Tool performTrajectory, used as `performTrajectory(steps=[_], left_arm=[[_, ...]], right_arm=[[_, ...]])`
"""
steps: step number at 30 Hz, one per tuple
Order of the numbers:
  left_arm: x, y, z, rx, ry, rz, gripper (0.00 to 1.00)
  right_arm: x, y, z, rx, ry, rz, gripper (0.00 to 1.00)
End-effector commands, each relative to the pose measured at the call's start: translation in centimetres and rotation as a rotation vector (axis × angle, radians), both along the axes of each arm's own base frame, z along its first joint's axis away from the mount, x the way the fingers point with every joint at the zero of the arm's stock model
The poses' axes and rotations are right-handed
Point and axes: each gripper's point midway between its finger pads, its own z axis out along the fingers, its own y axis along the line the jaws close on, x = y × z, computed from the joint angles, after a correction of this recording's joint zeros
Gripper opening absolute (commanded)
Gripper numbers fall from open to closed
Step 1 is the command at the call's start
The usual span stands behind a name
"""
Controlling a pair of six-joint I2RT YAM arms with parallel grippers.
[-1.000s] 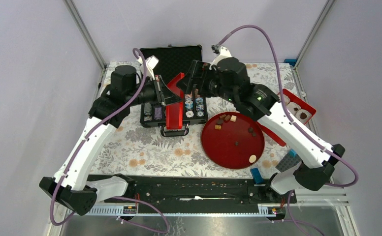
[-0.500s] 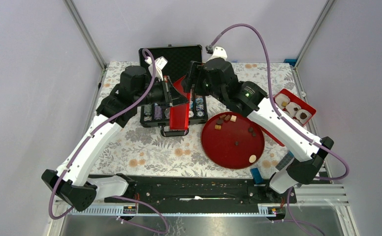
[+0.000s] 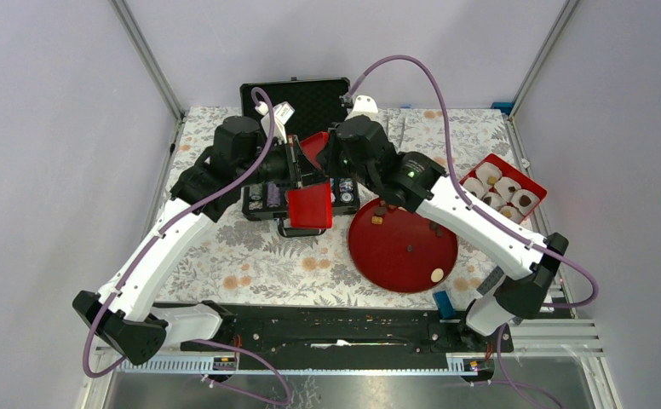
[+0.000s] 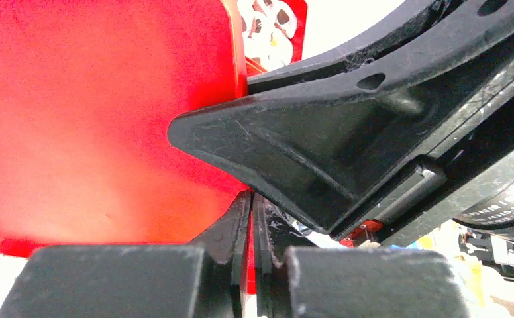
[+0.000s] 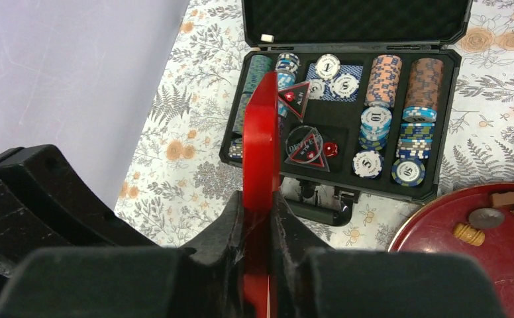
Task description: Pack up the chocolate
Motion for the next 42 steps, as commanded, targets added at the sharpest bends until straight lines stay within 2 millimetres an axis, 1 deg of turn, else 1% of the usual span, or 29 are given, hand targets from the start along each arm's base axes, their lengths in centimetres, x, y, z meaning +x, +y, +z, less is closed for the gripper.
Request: performTrajectory(steps=[1,3,6,8,11,12,14,16,19,23,27,28,29,30,32,34,37,42], left_arm=[[0.8,-0.5,4.2,-0.08,-0.153,0.001,0.09],[0.7,-0.5,4.2,-0.078,-0.159,-0.005,0.24],[0.4,-0.4,4.3,-0.075,-0.169,-0.015,0.57],[0.1,-0.2,4.3,-0.062,-0.177,-0.024,0.73],[-0.4,0.8,4.7,-0.018,-0.209,-0.017,0.88],[-0.6,1.3,4.9,0.002,-0.222,-0.008,0.9],[-0.8,2.4,5.2,0.048,-0.256,0.014,0.92],[-1.0,3.4,5.6,0.086,-0.283,0.042,0.92],[-1.0,4.5,6.0,0.128,-0.313,0.075,0.95],[-0.3,4.9,6.3,0.167,-0.334,0.089,0.96],[0.6,4.8,6.5,0.184,-0.339,0.101,0.96],[0.7,4.7,6.3,0.185,-0.335,0.096,0.96],[0.8,4.5,6.0,0.187,-0.328,0.09,0.96],[1.0,4.3,5.7,0.188,-0.321,0.082,0.96],[1.3,3.9,5.1,0.193,-0.301,0.067,0.96],[1.5,3.4,4.5,0.193,-0.284,0.048,0.96],[1.8,2.7,3.8,0.181,-0.271,0.017,0.96],[2.5,1.6,2.9,0.167,-0.245,-0.018,0.96]], right_arm=[[-1.1,-1.4,2.3,0.025,-0.062,-0.009,0.06],[-1.2,-1.4,2.2,0.027,-0.058,-0.009,0.02],[-1.1,-1.8,2.1,0.014,-0.068,-0.018,0.0],[-0.7,-2.8,2.5,-0.017,-0.097,-0.05,0.0],[0.0,-5.2,3.4,-0.095,-0.164,-0.12,0.0],[0.2,-6.4,3.9,-0.13,-0.192,-0.151,0.0],[0.4,-8.9,4.8,-0.214,-0.243,-0.214,0.0],[0.5,-11.9,5.9,-0.32,-0.297,-0.281,0.0],[0.0,-16.7,7.8,-0.459,-0.364,-0.408,0.0],[-1.5,-22.9,9.9,-0.629,-0.424,-0.571,0.0],[-3.2,-27.6,11.5,-0.764,-0.478,-0.716,0.0],[-3.7,-28.5,11.6,-0.83,-0.483,-0.739,0.0],[-4.0,-29.4,12.1,-0.843,-0.491,-0.782,0.0],[-4.4,-30.3,12.1,-0.899,-0.489,-0.802,0.0],[-4.7,-31.7,11.9,-0.993,-0.477,-0.827,0.0],[-4.6,-33.4,11.2,-1.099,-0.436,-0.853,0.0],[-4.3,-34.8,10.3,-1.175,-0.399,-0.876,0.0],[-4.0,-35.0,8.4,-1.304,-0.377,-0.821,0.0]])
